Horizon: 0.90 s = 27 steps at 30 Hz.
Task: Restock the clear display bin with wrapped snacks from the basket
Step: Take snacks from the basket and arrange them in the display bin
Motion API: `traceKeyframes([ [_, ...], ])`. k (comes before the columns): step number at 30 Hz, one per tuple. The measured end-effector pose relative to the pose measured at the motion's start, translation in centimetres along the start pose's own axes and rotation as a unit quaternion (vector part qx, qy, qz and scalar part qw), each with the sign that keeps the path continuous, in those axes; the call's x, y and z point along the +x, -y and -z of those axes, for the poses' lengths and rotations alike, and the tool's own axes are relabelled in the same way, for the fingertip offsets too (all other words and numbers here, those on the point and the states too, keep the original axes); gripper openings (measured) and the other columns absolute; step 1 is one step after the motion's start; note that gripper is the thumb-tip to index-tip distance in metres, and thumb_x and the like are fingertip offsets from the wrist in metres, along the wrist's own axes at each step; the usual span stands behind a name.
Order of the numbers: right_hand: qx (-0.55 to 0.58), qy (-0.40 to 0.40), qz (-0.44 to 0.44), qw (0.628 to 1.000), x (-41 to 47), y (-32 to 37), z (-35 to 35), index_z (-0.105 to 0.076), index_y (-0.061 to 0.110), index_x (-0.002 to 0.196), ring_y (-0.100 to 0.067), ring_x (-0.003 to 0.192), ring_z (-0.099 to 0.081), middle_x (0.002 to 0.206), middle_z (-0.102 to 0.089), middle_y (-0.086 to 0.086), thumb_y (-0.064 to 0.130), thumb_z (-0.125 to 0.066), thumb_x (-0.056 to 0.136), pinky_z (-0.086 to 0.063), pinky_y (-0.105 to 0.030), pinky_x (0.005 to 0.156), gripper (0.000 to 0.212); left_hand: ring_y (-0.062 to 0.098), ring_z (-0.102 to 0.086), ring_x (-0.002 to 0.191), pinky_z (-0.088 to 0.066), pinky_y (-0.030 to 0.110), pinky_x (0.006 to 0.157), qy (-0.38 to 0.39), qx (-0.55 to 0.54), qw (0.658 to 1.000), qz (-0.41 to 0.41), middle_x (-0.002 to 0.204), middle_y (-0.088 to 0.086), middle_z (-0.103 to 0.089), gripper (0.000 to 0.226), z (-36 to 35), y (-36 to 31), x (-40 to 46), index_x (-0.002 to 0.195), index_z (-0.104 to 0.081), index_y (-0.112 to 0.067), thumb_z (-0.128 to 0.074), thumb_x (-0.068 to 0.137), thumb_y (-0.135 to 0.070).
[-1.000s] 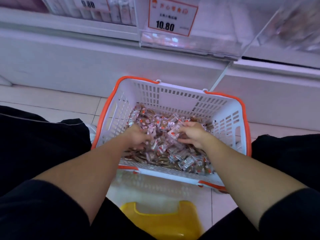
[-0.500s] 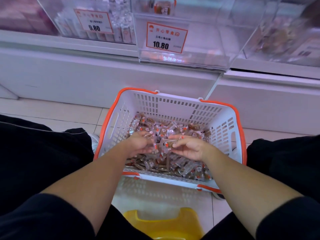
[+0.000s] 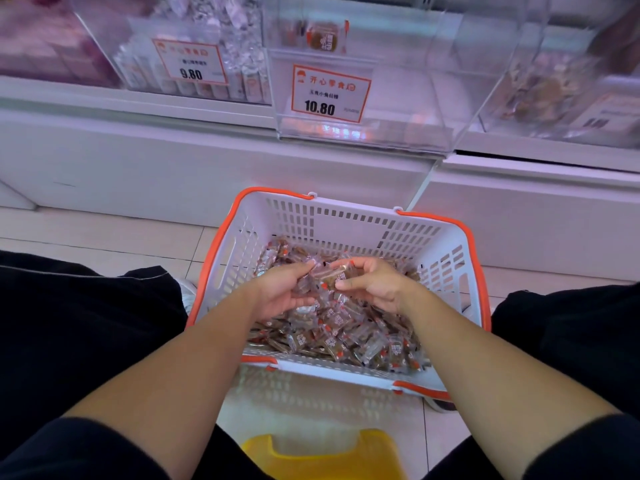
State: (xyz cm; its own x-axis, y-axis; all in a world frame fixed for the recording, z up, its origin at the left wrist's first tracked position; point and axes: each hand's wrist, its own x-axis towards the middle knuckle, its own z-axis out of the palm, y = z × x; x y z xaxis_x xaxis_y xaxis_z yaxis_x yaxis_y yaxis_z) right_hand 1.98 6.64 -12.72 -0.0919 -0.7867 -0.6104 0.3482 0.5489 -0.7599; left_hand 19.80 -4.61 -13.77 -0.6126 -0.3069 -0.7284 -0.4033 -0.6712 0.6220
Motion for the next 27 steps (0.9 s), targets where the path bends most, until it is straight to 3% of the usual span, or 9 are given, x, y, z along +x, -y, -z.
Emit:
traceKeyframes([
  [2, -0.068, -0.014, 0.036, 0.997, 0.0, 1.0, -0.4, -0.074, 0.016, 0.109, -0.019, 0.098, -0.071, 0.104, -0.076, -0.008, -0.015, -0.071, 0.077, -0.059, -0.027, 0.081, 0.044, 0.029, -0.069, 0.106, -0.059, 0.041, 0.083, 0.027, -0.028, 0.999, 0.002, 0.117, 0.014, -0.07, 0.032, -0.1, -0.8, -0.3, 0.115, -0.069, -0.015, -0.06, 0.094, -0.037],
  [5, -0.118, -0.024, 0.09, 0.989, 0.1, 2.2, -1.1, -0.066, 0.016, 0.122, -0.015, 0.113, -0.066, 0.118, -0.072, -0.003, -0.014, -0.069, 0.08, -0.054, -0.027, 0.092, 0.052, 0.031, -0.068, 0.109, -0.058, 0.042, 0.083, 0.053, -0.052, 0.997, -0.026, 0.12, 0.013, -0.069, 0.03, -0.7, -2.1, -0.6, 0.124, -0.062, -0.015, -0.059, 0.094, -0.014],
  [9, -0.179, 0.026, 0.119, 0.976, -0.4, 4.3, -1.3, -0.052, 0.019, 0.137, 0.003, 0.114, -0.059, 0.127, -0.063, 0.01, -0.014, -0.061, 0.087, -0.049, -0.012, 0.089, 0.061, 0.026, -0.069, 0.103, -0.056, 0.04, 0.085, 0.047, -0.007, 0.996, -0.075, 0.116, 0.008, -0.07, 0.041, -1.3, -3.8, -1.0, 0.129, -0.054, -0.02, -0.061, 0.091, -0.008],
  [14, -0.253, 0.042, 0.153, 0.954, -1.2, 6.4, -1.4, -0.027, 0.014, 0.154, -0.011, 0.142, -0.033, 0.155, -0.033, 0.002, -0.016, -0.058, 0.09, -0.034, -0.01, 0.106, 0.077, 0.027, -0.07, 0.099, -0.058, 0.047, 0.084, 0.051, 0.01, 0.992, -0.111, 0.115, 0.012, -0.07, 0.054, -2.1, -5.1, -1.6, 0.136, -0.046, -0.018, -0.06, 0.086, -0.002],
  [18, -0.257, 0.044, 0.181, 0.948, -2.1, 7.7, -1.5, -0.026, 0.014, 0.154, -0.004, 0.136, -0.037, 0.155, -0.032, 0.005, -0.017, -0.06, 0.087, -0.036, -0.003, 0.096, 0.081, 0.032, -0.066, 0.103, -0.056, 0.043, 0.082, 0.055, 0.038, 0.989, -0.135, 0.126, 0.023, -0.06, 0.069, -2.6, -6.6, -2.4, 0.139, -0.04, -0.016, -0.05, 0.078, 0.016],
  [21, -0.255, 0.048, 0.189, 0.947, -2.6, 8.5, -1.8, -0.039, 0.017, 0.148, 0.005, 0.113, -0.057, 0.139, -0.05, 0.007, -0.017, -0.064, 0.084, -0.047, -0.013, 0.09, 0.077, 0.03, -0.064, 0.086, -0.053, 0.037, 0.063, -0.004, 0.066, 0.988, -0.141, 0.108, 0.022, -0.064, 0.065, -3.3, -7.6, -3.5, 0.13, -0.043, -0.013, -0.045, 0.073, 0.019],
  [23, -0.237, 0.038, 0.201, 0.95, -2.8, 8.9, -2.1, -0.048, 0.018, 0.139, -0.002, 0.104, -0.062, 0.125, -0.06, -0.001, -0.015, -0.065, 0.084, -0.054, -0.025, 0.088, 0.067, 0.023, -0.058, 0.067, -0.044, 0.03, 0.052, -0.053, 0.024, 0.987, -0.153, 0.089, 0.016, -0.062, 0.054, -3.9, -8.3, -4.4, 0.118, -0.05, -0.013, -0.043, 0.071, 0.013],
  [26, -0.222, 0.019, 0.223, 0.949, -2.9, 9.6, -3.2, -0.051, 0.014, 0.131, -0.016, 0.116, -0.059, 0.127, -0.061, -0.013, -0.009, -0.063, 0.089, -0.051, -0.037, 0.1, 0.049, 0.018, -0.057, 0.06, -0.044, 0.028, 0.055, -0.056, -0.076, 0.983, -0.155, 0.077, 0.008, -0.069, 0.031, -4.2, -9.2, -5.5, 0.082, -0.074, -0.014, -0.045, 0.076, -0.008],
  [27, -0.231, 0.007, 0.235, 0.944, -2.8, 9.9, -3.7, -0.05, 0.012, 0.13, -0.018, 0.122, -0.057, 0.129, -0.06, -0.013, -0.006, -0.062, 0.091, -0.046, -0.04, 0.106, 0.045, 0.018, -0.059, 0.063, -0.045, 0.029, 0.058, -0.059, -0.109, 0.98, -0.156, 0.082, 0.009, -0.071, 0.029, -4.0, -9.5, -5.7, 0.085, -0.075, -0.012, -0.046, 0.08, -0.015],
])
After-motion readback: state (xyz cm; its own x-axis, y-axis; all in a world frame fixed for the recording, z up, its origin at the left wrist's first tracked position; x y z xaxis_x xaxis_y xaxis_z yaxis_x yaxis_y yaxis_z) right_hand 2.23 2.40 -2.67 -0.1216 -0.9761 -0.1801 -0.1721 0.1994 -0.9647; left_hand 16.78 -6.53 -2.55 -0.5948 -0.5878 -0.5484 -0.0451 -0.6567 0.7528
